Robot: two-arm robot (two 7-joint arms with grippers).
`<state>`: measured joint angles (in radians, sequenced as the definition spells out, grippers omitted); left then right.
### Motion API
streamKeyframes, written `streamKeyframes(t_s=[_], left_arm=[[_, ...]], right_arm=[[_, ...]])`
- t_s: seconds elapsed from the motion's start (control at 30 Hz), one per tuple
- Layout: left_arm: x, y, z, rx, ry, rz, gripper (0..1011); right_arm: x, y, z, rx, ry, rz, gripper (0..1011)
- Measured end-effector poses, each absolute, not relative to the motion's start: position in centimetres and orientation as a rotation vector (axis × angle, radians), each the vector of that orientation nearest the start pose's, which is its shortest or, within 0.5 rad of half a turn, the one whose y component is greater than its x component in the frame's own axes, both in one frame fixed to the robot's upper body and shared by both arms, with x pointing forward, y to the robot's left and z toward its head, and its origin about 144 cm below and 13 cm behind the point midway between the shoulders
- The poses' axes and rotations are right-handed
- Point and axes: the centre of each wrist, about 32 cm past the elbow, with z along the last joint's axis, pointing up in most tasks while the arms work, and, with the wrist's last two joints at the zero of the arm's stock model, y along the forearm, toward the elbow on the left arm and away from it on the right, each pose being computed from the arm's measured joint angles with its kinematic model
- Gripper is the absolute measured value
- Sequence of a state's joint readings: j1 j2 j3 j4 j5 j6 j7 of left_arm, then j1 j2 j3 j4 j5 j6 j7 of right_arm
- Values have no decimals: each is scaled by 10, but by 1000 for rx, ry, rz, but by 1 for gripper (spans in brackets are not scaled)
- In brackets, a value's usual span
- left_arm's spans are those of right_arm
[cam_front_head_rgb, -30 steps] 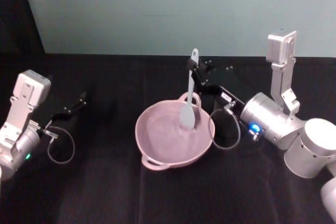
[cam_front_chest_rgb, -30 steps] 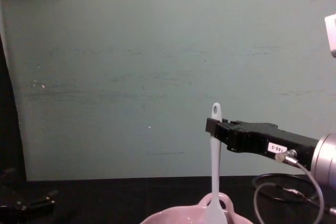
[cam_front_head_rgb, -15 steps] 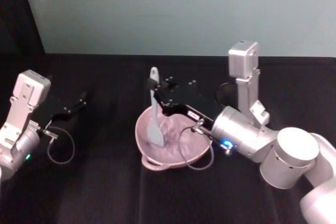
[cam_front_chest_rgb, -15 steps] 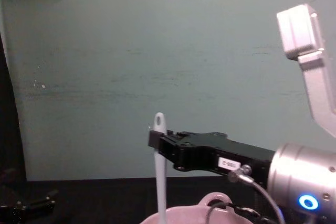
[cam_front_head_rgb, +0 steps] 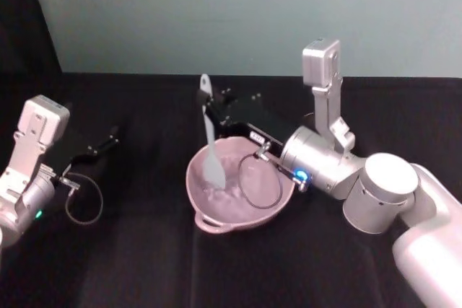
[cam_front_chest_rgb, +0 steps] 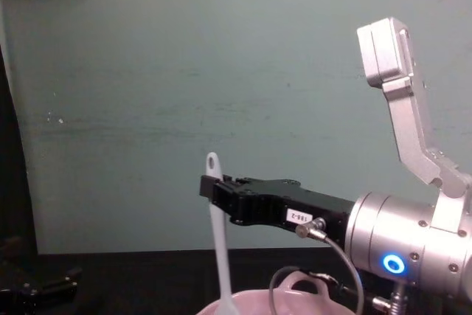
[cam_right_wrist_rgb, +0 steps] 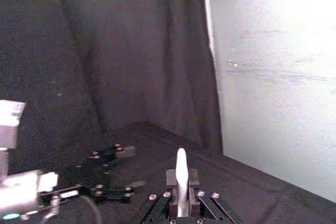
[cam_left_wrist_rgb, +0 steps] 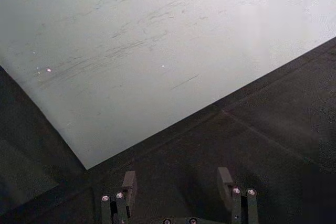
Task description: Use the one hand to pick up the spoon and stir the clear water in the bowl.
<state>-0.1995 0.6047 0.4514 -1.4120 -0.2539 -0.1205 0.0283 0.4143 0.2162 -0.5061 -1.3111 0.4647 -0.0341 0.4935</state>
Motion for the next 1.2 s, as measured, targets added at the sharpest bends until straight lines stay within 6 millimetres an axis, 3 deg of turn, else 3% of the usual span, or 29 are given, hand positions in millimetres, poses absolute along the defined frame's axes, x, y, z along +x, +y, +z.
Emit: streamKeyframes(t_s=[0.3,0.63,0.9,1.2], left_arm=[[489,310,1140,304,-285,1248,1011],[489,310,1140,304,-285,1248,1011],[489,310,1140,304,-285,1248,1011],[489,310,1140,304,-285,1248,1011]], right_arm=[[562,-187,1181,95,17,-750,118],[553,-210,1185,91,-4,-802,118],[541,-205,1187,66,-18,-774,118],[520,-182,1187,59,-17,-686,118]])
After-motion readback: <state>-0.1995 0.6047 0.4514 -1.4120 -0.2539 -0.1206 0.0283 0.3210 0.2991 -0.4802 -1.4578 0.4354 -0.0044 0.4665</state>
